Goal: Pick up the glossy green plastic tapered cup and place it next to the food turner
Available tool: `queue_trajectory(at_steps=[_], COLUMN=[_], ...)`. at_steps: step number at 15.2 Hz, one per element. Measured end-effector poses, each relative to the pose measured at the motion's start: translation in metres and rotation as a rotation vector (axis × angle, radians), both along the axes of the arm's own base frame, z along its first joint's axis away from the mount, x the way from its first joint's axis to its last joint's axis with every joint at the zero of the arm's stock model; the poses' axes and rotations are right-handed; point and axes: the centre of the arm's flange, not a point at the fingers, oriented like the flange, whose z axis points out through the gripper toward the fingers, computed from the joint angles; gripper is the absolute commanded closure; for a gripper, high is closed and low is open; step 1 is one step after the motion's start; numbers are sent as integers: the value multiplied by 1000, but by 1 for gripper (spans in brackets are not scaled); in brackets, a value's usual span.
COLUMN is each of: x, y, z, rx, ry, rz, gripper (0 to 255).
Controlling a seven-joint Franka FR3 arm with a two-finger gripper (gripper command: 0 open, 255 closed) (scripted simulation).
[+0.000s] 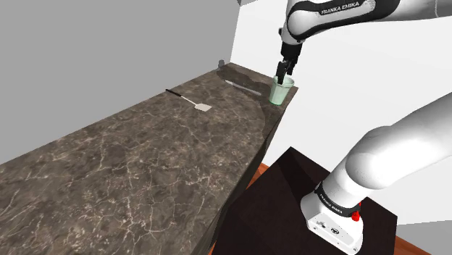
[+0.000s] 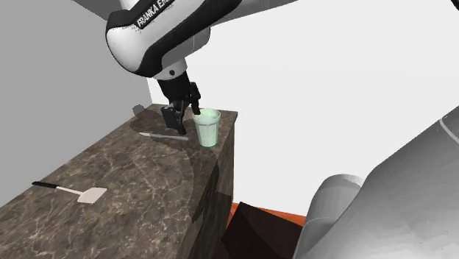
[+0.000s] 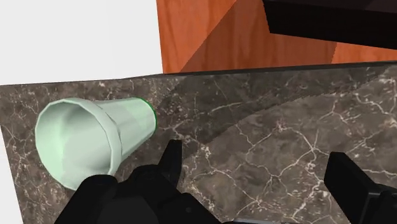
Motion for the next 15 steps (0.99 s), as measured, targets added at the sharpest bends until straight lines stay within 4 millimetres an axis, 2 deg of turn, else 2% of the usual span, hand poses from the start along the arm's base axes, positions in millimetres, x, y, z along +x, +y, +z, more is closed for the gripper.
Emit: queue_trajectory(at_steps=[6,10,15], x=[39,64,91], y=[-57,-98,-138], z=[-38,-56,-83], rx=[-41,-68,-96], ry=[9,13,19], rz=[-12,-20,-28], gripper=[0,0,0])
